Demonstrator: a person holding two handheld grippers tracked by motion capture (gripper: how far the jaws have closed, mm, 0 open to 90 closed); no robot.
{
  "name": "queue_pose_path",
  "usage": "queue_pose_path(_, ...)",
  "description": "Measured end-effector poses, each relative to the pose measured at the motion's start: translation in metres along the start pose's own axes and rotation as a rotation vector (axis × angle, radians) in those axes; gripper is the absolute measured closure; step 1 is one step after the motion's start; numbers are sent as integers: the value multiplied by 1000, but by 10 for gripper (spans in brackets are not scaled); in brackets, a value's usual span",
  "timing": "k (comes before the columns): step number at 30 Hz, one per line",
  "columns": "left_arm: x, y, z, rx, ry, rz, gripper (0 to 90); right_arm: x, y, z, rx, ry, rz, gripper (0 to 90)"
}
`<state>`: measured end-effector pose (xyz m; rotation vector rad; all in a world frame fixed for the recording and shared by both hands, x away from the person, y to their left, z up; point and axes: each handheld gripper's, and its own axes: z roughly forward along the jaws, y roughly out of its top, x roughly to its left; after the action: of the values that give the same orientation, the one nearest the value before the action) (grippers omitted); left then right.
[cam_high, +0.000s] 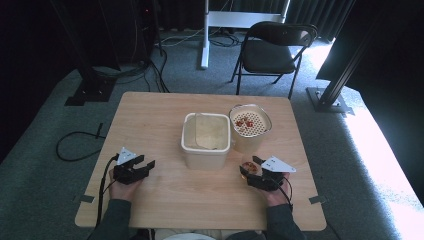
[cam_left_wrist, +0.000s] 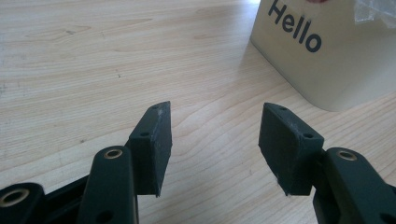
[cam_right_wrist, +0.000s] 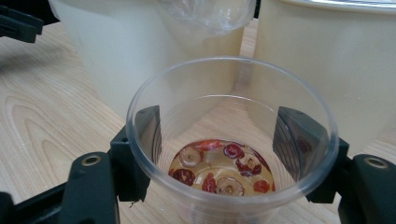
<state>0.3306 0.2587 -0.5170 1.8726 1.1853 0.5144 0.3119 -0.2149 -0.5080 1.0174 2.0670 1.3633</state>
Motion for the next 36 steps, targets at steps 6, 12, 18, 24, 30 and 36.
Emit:
queue_pose_path(6, 0, -1, 0, 7, -2, -2, 452, -8, 2, -3, 16, -48, 2, 324)
queue_pose_path(12, 0, -2, 3, 19, 1, 1, 452, -25, 6, -12, -5, -81, 21, 326)
queue_pose_path(18, 0, -2, 4, 23, 4, 1, 452, -39, 12, -14, -2, -106, 23, 327)
queue_pose_path(24, 0, -2, 6, 31, 1, 0, 452, -40, 13, -19, -12, -106, 23, 326)
queue_pose_path(30, -2, -2, 6, 37, 1, 11, 452, -41, 11, -27, -29, -133, 47, 326)
queue_pose_path(36, -1, -2, 6, 33, 0, 2, 452, -43, 8, -34, -45, -134, 66, 324)
